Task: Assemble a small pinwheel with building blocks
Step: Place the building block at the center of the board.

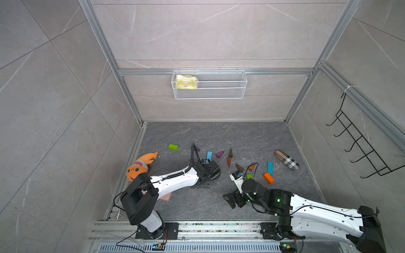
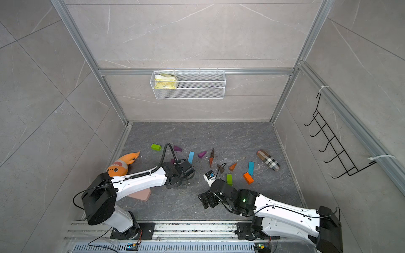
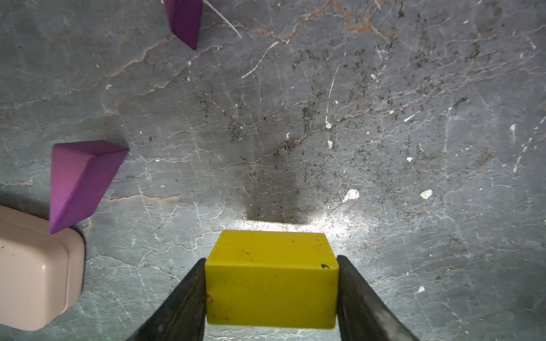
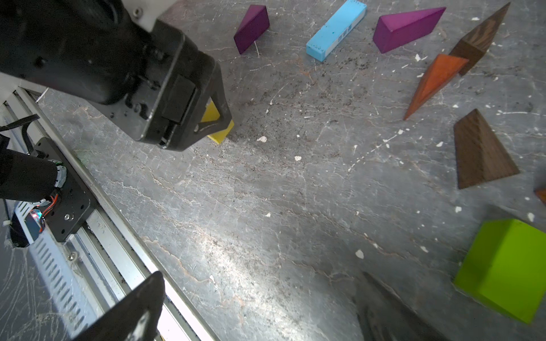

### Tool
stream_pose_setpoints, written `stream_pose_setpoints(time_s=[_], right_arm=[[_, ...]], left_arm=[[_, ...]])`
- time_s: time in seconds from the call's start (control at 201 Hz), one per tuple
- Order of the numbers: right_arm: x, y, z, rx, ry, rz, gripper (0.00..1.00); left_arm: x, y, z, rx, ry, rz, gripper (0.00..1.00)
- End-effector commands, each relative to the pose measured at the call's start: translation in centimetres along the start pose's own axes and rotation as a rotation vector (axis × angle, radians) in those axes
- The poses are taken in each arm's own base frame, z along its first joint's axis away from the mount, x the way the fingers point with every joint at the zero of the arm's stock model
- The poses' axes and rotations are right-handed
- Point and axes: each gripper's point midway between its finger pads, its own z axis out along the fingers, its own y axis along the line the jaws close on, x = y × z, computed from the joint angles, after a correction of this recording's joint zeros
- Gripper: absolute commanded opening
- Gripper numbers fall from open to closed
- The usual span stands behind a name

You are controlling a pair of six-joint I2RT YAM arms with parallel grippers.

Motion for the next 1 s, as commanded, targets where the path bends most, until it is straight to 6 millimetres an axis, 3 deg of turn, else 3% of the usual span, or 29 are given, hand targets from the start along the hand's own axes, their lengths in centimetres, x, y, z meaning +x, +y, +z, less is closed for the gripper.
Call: stream_pose_setpoints(time_s=[0.0,0.423,0.995], right_arm=[[0.6,-0.5,-0.1,0.013,-0.004,0.004,1.00],[0.7,-0.5,-0.1,0.015,0.007,-0.005,1.00],[0.9,-0.5,0.0,0.017,0.015,-0.010,0.99]], left_arm=[[0.2,-0.2,0.5,0.006,-0.012,-0.036,0.54],[1.5,-1.3,2.8,0.044,0.020,-0.004,0.55],[1.8,-1.6,3.2,0.046,0.033,0.024,0.70]])
